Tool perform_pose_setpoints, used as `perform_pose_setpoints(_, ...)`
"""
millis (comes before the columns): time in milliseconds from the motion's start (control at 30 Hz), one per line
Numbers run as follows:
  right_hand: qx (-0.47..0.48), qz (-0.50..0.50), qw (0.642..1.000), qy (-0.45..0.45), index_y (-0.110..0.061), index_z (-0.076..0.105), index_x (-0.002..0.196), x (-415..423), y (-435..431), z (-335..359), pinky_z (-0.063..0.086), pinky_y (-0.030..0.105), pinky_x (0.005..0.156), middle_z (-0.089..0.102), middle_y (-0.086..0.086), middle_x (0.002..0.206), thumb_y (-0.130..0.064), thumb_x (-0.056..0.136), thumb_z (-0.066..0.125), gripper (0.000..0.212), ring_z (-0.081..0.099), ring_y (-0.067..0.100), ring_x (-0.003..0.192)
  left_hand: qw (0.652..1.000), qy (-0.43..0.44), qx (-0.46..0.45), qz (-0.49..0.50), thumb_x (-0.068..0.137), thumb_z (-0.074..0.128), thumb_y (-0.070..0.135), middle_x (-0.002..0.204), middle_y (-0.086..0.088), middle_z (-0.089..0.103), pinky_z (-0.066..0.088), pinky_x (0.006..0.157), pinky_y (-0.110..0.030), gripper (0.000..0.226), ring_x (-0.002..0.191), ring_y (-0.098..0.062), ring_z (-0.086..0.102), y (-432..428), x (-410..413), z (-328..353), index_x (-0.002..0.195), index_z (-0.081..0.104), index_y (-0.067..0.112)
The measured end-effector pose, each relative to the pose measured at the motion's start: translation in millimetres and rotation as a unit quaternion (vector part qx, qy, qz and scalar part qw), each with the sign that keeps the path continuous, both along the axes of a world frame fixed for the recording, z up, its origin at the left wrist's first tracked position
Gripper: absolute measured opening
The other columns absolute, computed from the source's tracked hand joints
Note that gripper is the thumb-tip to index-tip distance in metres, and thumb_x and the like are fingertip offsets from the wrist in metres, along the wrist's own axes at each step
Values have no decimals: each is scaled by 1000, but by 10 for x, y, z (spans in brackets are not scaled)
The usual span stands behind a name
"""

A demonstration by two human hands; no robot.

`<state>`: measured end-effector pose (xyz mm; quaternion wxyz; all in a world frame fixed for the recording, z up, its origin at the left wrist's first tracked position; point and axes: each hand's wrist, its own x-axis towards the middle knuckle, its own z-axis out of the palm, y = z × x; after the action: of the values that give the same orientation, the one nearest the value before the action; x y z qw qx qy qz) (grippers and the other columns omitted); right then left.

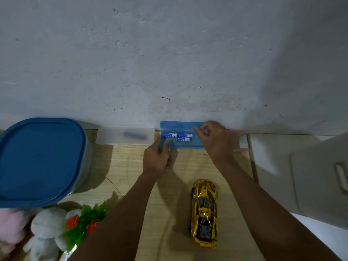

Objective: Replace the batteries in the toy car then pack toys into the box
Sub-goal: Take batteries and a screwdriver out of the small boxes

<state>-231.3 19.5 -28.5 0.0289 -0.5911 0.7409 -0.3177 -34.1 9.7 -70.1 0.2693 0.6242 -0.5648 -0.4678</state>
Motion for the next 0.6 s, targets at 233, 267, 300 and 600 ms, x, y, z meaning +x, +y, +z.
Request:
perform_pose_setpoints(233,210,115,971,13,-20,67,121,220,29,-161,50,30,73,69,6,101,-39,95,56,34,64,21,93,999,39,26,20,106,36,28,60,-7,69,59,52,-32,38,52,-20,68,11,8,-84,140,53,18)
perform_pose_setpoints(267,231,125,964,38,-21,67,120,225,-13,-165,50,32,72,69,6,99,-40,96,53,34,64,23,92,998,48,34,23,106,35,28,60,-9,69,59,52,-32,38,53,-21,68,9,9,-90,139,53,18)
perform_pose_setpoints(300,244,134,959,57,-21,67,119,232,-54,-166,51,33,71,69,7,96,-41,96,52,34,64,25,91,997,56,42,26,107,34,28,60,-10,69,58,51,-31,38,53,-22,68,8,12,-90,138,54,17)
perform_pose_setpoints(600,260,242,931,88,-22,38,148,499,-169,-265,46,40,89,56,9,134,-32,104,32,46,59,30,107,992,82,89,28,107,31,23,61,-14,69,61,58,-40,35,55,-31,69,-24,27,-50,128,59,19)
